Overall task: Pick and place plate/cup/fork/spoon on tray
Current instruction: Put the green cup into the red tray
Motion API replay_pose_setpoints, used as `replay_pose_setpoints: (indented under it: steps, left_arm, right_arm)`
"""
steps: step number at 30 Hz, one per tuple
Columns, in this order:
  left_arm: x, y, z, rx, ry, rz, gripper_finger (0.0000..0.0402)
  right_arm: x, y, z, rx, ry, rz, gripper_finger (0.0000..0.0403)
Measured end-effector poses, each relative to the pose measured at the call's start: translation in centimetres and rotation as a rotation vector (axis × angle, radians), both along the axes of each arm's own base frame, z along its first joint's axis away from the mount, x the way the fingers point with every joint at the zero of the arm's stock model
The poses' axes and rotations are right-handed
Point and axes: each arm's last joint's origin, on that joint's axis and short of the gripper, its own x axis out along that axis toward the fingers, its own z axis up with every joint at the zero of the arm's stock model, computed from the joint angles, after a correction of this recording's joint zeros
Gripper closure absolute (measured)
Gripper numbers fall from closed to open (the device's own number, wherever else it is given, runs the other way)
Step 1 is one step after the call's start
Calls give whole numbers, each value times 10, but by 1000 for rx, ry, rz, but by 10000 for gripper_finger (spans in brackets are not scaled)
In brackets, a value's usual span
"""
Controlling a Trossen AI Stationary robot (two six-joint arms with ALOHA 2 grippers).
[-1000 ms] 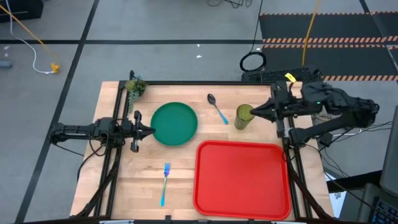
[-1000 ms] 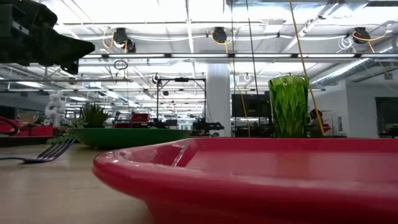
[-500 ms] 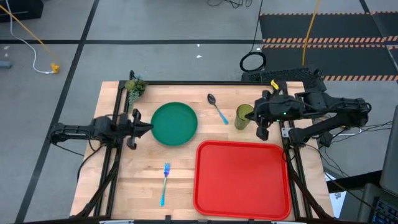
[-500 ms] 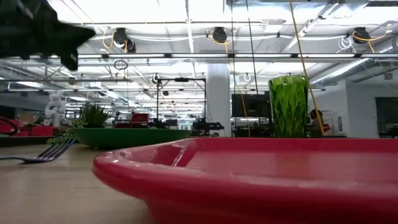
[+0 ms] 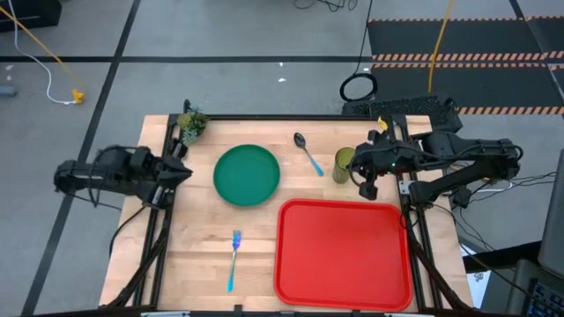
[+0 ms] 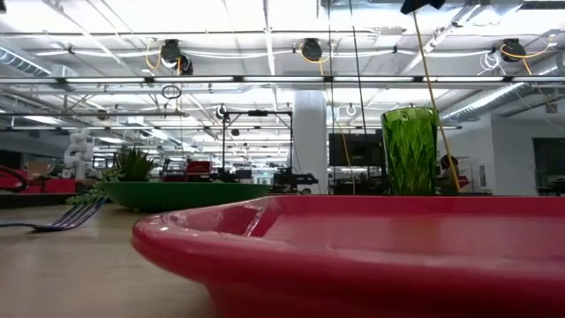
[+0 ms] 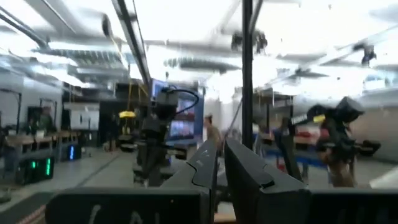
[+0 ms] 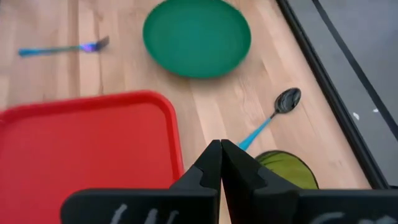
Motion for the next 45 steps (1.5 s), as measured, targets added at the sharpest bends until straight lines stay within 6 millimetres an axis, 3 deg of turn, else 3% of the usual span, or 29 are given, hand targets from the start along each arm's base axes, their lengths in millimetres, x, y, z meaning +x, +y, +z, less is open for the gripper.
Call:
replay_pose_setpoints:
  steps: [7,12,19,28,35,45]
  left_arm:
    - [36,-9,65,86,223,2,369]
    - [67,-18,86,128,386,-17,369]
    - [113,-29,66,152,618,44,369]
    - [155,-33,31,226,768,244,369]
    - [168,-34,19,266,805,266,369]
    - [164,-39,16,212,848,249,369]
  right_arm:
    - [1,0,-19,-13,83,7,403]
    - [1,0,-30,-17,120,7,403]
    - [2,0,-47,-58,187,55,380]
    - [11,-9,-70,-108,285,82,281]
    - [25,-20,-89,-107,437,56,220]
    - [37,-30,-99,-114,473,39,216]
